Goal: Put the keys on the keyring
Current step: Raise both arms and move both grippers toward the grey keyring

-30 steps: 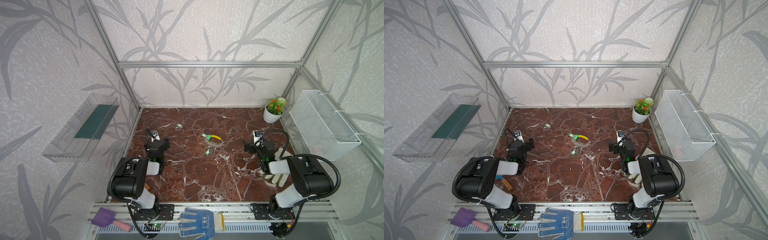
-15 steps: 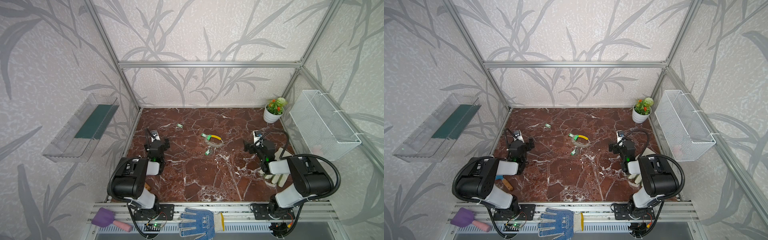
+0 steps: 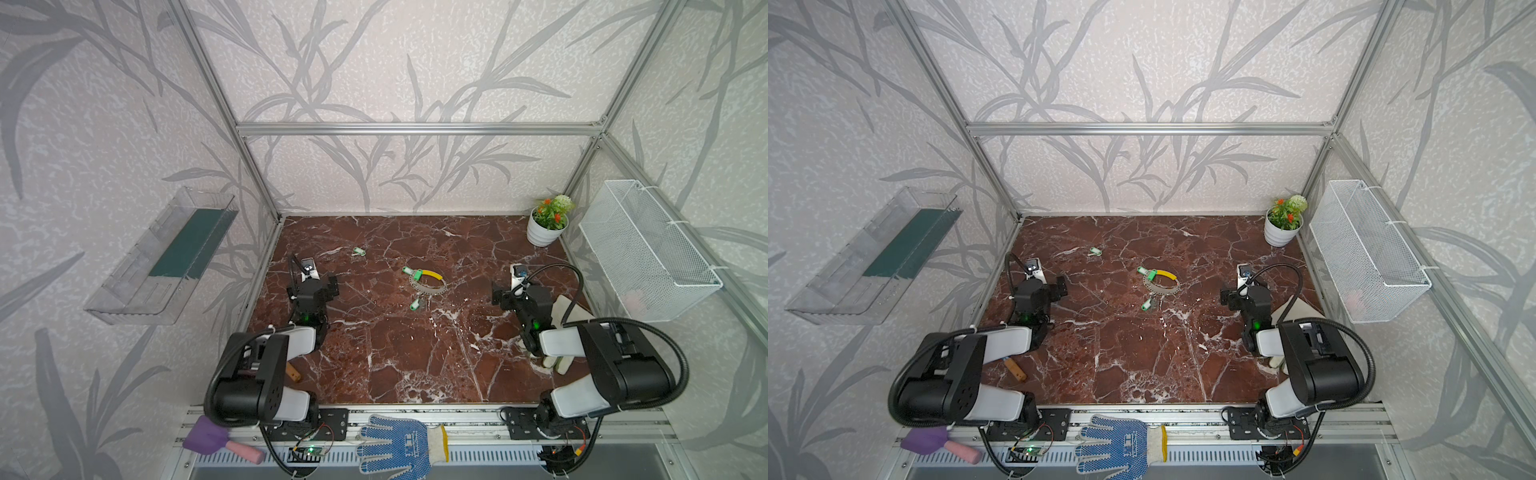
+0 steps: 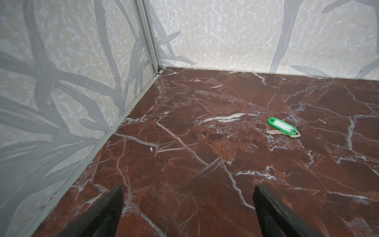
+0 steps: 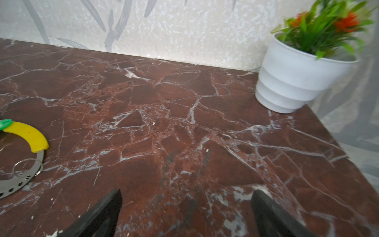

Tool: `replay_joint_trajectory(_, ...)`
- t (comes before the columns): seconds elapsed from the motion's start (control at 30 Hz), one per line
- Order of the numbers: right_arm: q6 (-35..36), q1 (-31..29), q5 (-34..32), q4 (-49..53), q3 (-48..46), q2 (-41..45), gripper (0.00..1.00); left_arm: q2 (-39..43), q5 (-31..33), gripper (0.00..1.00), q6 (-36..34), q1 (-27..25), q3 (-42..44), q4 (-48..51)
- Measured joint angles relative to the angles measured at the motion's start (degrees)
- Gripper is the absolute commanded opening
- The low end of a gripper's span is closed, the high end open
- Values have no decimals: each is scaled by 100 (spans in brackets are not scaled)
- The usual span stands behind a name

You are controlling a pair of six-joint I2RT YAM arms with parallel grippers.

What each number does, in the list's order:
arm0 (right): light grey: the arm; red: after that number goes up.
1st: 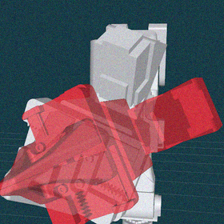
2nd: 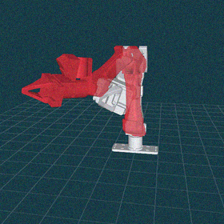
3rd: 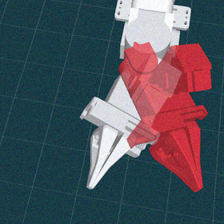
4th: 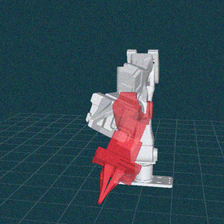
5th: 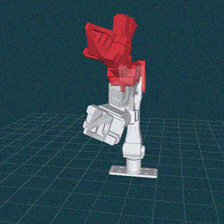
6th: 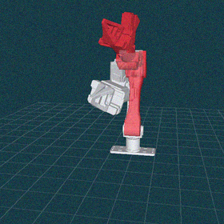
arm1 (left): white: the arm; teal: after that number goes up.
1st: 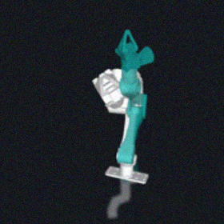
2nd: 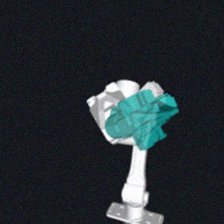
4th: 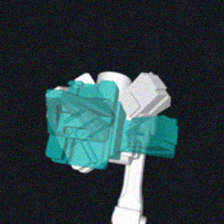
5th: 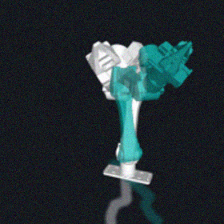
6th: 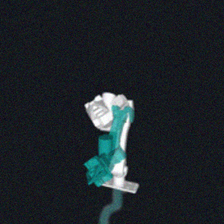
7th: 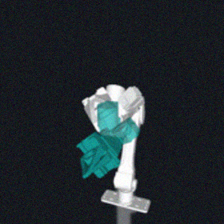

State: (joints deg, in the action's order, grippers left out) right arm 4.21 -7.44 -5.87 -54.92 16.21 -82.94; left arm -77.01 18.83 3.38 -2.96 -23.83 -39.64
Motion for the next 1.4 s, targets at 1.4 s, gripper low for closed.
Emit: replay_joint_trajectory(1.4, -2420, -2730, -2, 5578, 2461, 1003, 99, 1812, -820, 96, 3506, -2494, -763, 4221)
